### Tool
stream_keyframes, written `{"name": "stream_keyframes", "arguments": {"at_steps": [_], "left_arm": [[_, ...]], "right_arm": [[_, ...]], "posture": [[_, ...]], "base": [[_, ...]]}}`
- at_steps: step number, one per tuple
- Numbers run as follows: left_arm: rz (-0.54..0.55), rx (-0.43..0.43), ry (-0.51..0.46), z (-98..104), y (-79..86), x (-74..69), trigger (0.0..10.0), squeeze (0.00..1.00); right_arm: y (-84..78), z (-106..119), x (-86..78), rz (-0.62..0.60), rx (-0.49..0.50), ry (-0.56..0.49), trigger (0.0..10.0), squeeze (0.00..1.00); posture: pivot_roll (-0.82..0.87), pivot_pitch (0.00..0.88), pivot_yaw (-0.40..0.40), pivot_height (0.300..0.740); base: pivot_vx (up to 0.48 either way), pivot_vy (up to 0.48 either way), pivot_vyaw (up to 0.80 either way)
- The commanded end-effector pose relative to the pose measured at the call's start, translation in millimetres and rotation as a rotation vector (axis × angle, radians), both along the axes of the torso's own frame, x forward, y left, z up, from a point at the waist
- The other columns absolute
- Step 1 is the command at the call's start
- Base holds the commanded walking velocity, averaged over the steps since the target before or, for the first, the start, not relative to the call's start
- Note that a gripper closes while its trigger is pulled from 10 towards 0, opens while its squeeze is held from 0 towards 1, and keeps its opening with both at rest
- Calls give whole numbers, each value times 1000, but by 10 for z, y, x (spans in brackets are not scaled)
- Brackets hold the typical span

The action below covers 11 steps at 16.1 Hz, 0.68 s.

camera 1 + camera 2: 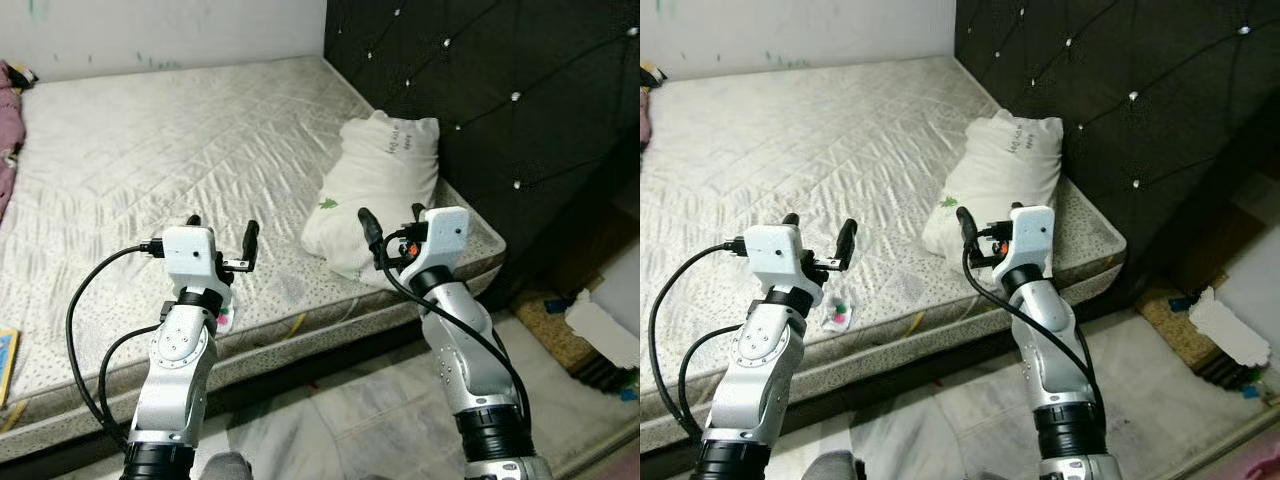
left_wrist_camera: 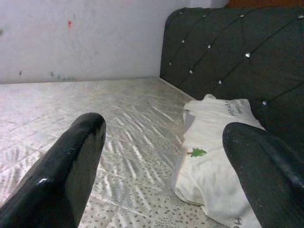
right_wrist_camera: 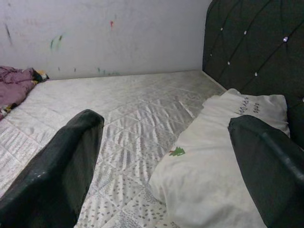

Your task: Clean up the room

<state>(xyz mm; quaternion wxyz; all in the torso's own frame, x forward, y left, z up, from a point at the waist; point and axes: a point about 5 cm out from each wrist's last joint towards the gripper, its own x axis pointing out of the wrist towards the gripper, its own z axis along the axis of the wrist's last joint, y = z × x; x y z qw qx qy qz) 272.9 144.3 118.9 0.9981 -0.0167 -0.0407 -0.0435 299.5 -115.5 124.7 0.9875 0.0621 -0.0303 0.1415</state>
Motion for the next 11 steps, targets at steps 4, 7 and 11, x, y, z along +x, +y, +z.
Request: {"name": "stream_keyframes", "arguments": {"at_steps": [4,7,11], "left_arm": [[-4,1,-24,67,13,9,10000,0],[-7,-1,-24,67,8,12,10000,0],[48,11,-7,45,20,34,10000,0]], "right_arm": [[0,67,12,-5,6,-21,10000,0],[3,69,15,-5,5,-22,10000,0],[-13,60,13,-11,16,-17,10000,0]], "posture": [[52,11,-94,740],[51,13,-94,740],[51,14,-94,740]], "base": [[311,0,0],[330,0,0],[75,0,0]]}}
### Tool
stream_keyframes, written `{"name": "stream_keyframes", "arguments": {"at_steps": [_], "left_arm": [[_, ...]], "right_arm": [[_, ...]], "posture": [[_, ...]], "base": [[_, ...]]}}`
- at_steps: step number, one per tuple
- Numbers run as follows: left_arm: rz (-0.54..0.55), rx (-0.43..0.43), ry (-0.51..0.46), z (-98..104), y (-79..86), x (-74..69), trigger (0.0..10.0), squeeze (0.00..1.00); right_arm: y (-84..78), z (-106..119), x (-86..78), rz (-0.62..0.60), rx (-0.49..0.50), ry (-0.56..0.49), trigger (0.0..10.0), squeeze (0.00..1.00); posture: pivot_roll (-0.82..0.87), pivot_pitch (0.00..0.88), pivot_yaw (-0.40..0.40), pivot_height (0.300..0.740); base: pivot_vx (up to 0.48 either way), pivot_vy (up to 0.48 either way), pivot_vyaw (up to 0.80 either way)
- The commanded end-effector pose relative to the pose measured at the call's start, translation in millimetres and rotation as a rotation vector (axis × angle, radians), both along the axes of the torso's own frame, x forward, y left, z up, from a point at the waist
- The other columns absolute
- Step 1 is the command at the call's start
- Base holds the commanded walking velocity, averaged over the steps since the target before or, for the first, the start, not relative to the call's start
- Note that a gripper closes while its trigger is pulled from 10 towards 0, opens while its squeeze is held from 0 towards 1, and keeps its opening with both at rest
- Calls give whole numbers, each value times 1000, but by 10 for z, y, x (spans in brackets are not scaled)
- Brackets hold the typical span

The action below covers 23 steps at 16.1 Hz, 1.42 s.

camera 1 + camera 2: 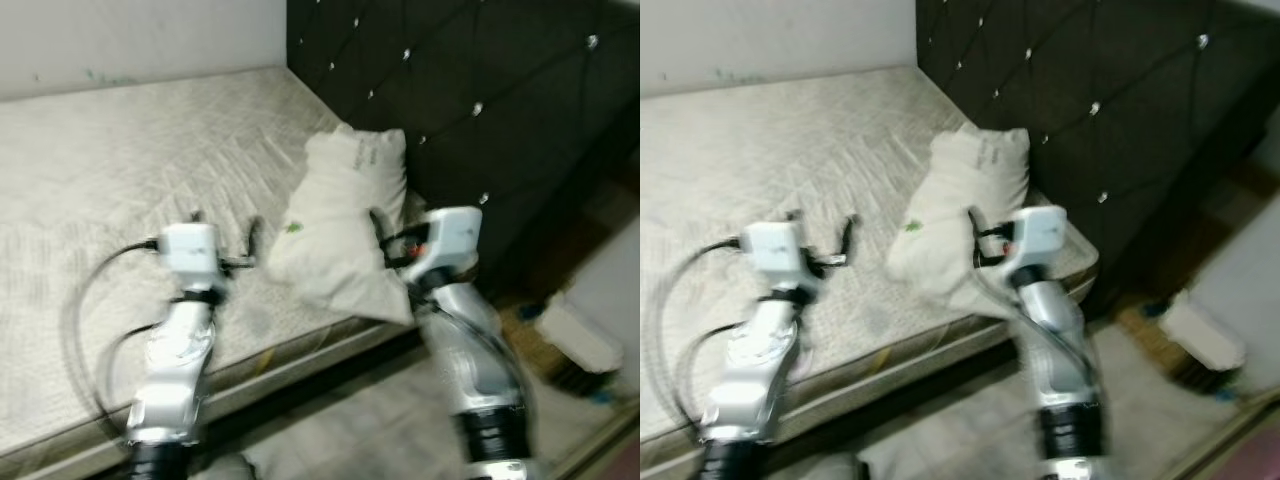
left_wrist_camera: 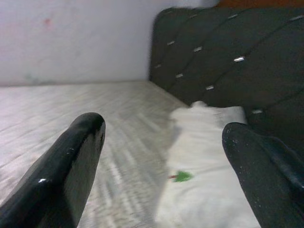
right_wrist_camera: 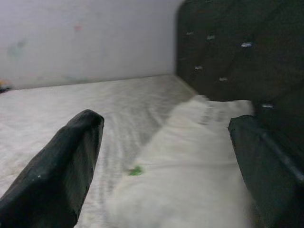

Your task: Clean up the room

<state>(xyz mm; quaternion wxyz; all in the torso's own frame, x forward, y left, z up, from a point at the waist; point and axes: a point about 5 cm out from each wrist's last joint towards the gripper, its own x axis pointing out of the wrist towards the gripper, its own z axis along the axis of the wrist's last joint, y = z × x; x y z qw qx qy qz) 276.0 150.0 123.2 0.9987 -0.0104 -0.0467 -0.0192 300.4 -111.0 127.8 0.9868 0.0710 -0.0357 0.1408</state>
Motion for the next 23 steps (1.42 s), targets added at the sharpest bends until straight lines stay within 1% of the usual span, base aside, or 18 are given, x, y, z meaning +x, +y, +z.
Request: {"name": "stream_keyframes", "arguments": {"at_steps": [1,2,4,5,6,8,12,13,15,17,18,19,20,21,22,23], "left_arm": [[11,9,7,0,-34,8,10000,0],[13,0,10,-2,-37,13,10000,0],[10,-6,14,0,-50,16,10000,0],[-2,-16,12,5,-63,20,10000,0],[-4,4,9,7,-60,25,10000,0],[-5,-17,18,-3,-62,25,10000,0],[17,-1,25,-21,-44,22,10000,0],[21,3,26,-26,-34,23,10000,0],[-7,37,17,-37,-27,21,10000,0],[-17,68,31,-101,-45,80,10000,0],[-5,63,40,-130,-39,102,10000,0],[4,53,24,-93,-42,154,10000,0],[1,57,1,-26,-58,187,10000,0],[0,65,-15,10,-64,215,10000,0],[6,74,-25,32,-62,237,10000,0],[8,74,-28,33,-54,215,10000,0]], "right_arm": [[-62,29,3,-11,0,-8,10000,0],[-63,30,4,-10,-17,-11,10000,0],[-54,28,1,-5,-36,-15,10000,0],[-53,22,0,-7,-33,-13,10000,0],[-55,17,3,-10,-29,-9,10000,0],[-65,14,9,-12,-27,-6,10000,0],[-67,-8,29,-18,-23,-4,10000,0],[-66,-12,40,-30,-15,-7,10000,0],[-55,-50,23,-64,19,0,10000,0],[-35,-104,37,-58,11,10,10000,0],[-36,-111,62,-52,1,8,10000,0],[-65,-48,139,-48,-18,-18,10000,0],[-91,18,181,-51,-31,-39,10000,0],[-129,36,200,-58,-33,-45,10000,0],[-168,-4,211,-79,-26,-23,10000,0],[-170,-39,194,-92,-14,-7,10000,0]], "posture": [[51,14,-94,740],[50,14,-93,740],[50,14,-93,740],[50,14,-93,740],[53,14,-93,740],[54,16,-94,740],[65,1,-78,740],[65,0,-65,740],[61,0,-45,740],[47,0,-36,740],[35,0,-34,740],[22,0,-28,740],[25,0,-32,740],[29,0,-33,740],[44,0,-29,740],[44,0,-29,740]], "base": [[0,0,0],[0,0,0],[0,0,800],[0,0,800],[0,0,800],[0,0,800],[0,0,764],[0,0,0],[0,0,0],[0,0,0],[0,0,0],[0,0,0],[0,0,0],[0,0,0],[0,0,0],[0,0,0]]}}
